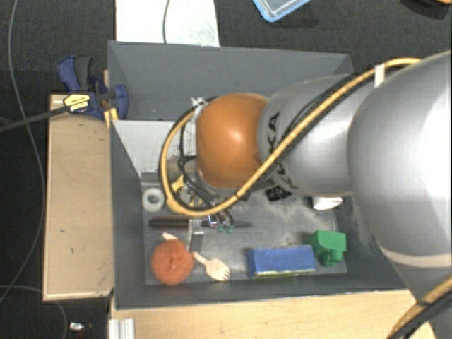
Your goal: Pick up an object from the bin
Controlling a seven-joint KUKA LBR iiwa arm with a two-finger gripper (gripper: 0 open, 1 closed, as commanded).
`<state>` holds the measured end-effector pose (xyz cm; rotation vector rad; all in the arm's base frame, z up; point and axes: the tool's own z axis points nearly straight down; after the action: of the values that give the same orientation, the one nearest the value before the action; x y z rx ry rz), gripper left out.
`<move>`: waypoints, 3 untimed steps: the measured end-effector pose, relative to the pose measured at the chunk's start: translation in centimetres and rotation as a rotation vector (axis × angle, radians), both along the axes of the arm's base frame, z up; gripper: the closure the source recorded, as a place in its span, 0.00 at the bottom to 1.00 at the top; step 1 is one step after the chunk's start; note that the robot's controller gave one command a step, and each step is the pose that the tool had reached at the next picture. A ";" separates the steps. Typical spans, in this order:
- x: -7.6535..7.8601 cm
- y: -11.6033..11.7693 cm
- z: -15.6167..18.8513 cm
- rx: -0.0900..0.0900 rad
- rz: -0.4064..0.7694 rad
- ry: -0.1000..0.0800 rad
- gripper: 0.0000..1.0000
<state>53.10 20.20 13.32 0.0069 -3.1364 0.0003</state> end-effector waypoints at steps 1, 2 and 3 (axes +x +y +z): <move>0.2 -0.1 0.5 0.001 -0.006 -0.007 0.00; 1.8 -3.9 -6.1 0.002 -0.125 -0.007 1.00; 1.8 -3.9 -6.1 0.002 -0.126 -0.007 1.00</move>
Offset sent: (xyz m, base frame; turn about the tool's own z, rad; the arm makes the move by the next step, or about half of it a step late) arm 0.0162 -0.0396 -0.0617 0.1237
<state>54.85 16.25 7.20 -0.1910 -3.1379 -0.0040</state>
